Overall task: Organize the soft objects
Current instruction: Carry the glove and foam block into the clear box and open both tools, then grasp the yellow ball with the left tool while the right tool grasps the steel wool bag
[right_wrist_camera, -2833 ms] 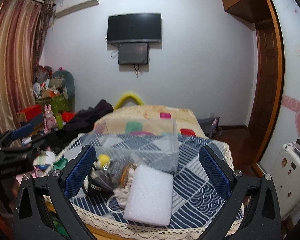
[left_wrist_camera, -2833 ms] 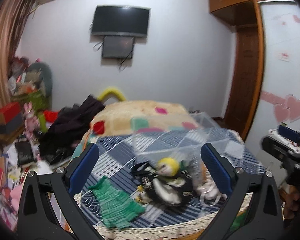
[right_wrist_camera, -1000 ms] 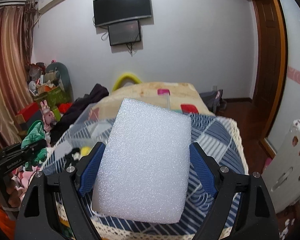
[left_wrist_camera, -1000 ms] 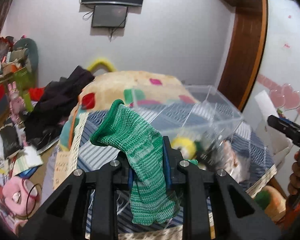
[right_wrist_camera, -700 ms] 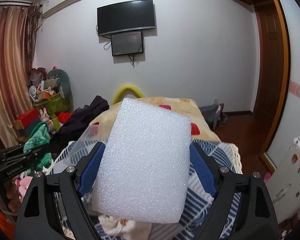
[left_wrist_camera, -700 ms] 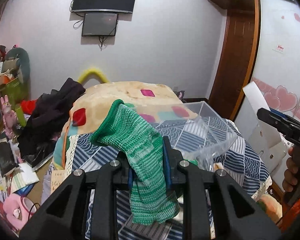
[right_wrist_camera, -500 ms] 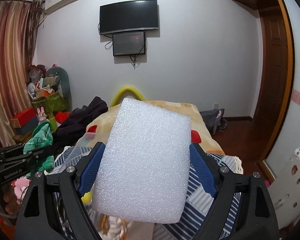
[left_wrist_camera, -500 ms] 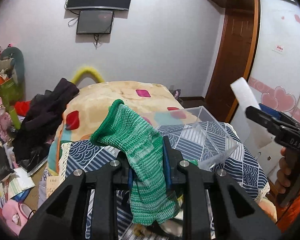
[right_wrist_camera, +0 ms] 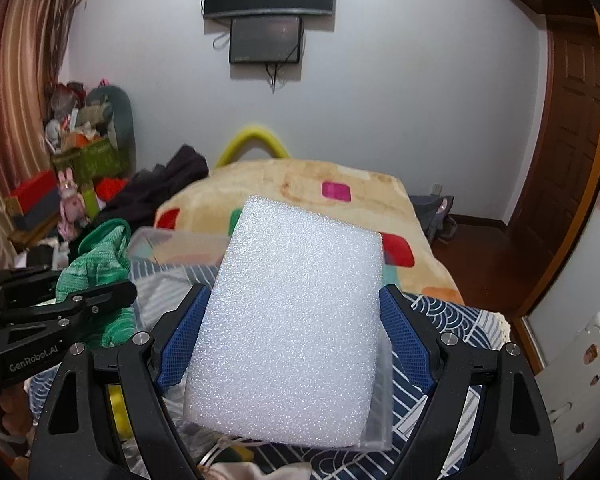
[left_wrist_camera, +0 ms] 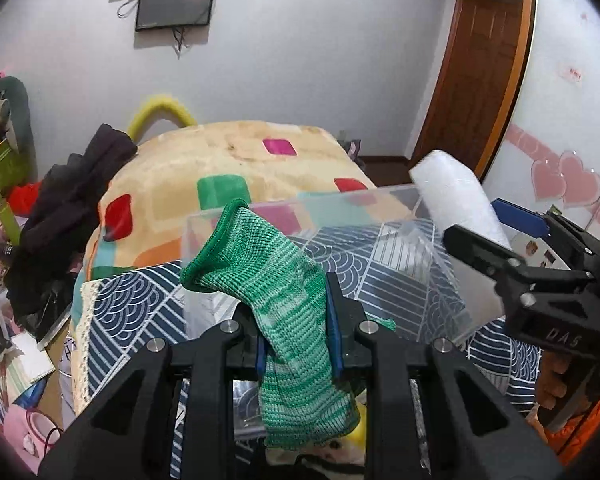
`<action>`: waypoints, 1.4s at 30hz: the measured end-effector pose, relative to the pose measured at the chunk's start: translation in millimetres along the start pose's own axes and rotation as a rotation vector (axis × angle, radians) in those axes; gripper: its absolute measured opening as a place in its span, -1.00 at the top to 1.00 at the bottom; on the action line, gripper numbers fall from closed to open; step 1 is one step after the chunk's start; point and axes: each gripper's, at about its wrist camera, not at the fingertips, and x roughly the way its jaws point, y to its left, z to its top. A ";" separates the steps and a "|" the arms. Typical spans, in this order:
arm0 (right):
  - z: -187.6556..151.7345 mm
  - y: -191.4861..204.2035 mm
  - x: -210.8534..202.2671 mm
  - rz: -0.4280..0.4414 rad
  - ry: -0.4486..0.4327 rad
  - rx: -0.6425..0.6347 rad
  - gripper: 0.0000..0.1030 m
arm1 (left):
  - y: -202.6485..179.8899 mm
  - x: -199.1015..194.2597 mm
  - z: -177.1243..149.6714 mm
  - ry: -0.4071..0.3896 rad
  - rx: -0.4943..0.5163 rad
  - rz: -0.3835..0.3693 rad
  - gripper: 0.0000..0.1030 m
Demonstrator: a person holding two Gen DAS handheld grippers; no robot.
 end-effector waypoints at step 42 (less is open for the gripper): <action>-29.6 -13.6 -73.1 0.019 -0.041 0.029 -0.90 | -29.0 -76.8 -36.4 -0.061 0.027 0.087 -0.91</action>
